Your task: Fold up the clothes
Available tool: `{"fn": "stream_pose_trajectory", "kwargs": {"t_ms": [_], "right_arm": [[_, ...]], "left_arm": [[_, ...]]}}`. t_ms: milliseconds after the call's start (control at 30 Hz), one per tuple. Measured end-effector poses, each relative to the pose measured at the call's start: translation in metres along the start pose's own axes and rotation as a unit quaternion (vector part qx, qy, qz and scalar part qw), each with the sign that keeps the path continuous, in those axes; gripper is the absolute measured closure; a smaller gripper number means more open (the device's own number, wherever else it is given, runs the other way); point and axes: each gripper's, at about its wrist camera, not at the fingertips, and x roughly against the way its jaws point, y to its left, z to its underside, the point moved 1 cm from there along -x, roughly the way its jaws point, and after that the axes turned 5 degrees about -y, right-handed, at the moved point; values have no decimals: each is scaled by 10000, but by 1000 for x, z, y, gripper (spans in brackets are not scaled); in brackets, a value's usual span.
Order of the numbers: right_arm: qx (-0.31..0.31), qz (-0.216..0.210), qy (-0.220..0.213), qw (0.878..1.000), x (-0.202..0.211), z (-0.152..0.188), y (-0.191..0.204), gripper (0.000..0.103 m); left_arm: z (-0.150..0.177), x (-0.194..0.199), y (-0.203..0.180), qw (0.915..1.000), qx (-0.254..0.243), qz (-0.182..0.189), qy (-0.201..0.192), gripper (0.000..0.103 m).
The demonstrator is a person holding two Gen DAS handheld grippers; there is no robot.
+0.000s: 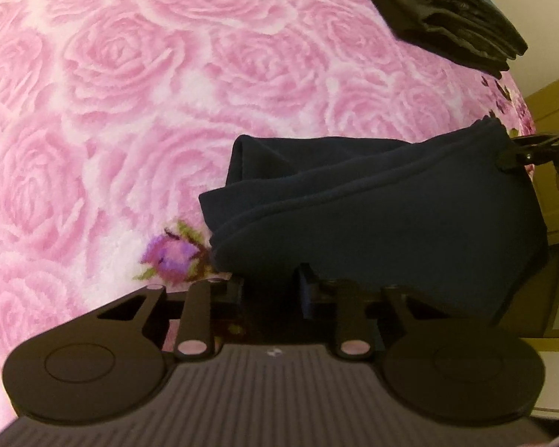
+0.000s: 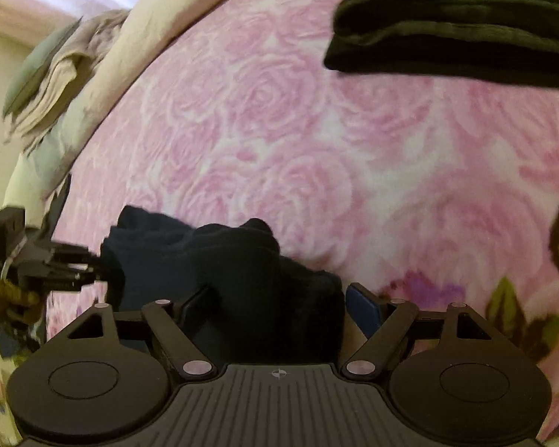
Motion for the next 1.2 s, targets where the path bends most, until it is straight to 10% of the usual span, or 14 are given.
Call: {"fn": "stream_pose_trajectory", "kwargs": {"t_ms": [133, 367, 633, 733, 833, 1033, 1200], "right_arm": [[-257, -229, 187, 9992, -10, -4, -7, 20], [-1519, -148, -637, 9862, 26, 38, -20, 67], [-3418, 165, -1828, 9217, 75, 169, 9, 72], [-3462, 261, -1868, 9190, 85, 183, 20, 59], [-2829, 576, -1959, 9372, 102, 168, 34, 30], [-1464, 561, -1800, 9711, 114, 85, 30, 28], [-709, 141, -949, 9929, 51, 4, 3, 18]], "left_arm": [[-11, 3, -3, 9995, -303, 53, 93, 85], [-71, -4, -31, 9889, -1486, -12, 93, 86], [-161, -59, -155, 9315, -3628, 223, -174, 86], [-162, -61, -185, 9164, -3986, 240, -268, 84], [-154, -45, -173, 9287, -3673, 185, -474, 76], [-117, 3, -99, 9769, -1991, -78, -771, 61], [-68, 8, -48, 9960, -465, -377, -658, 58]]}}
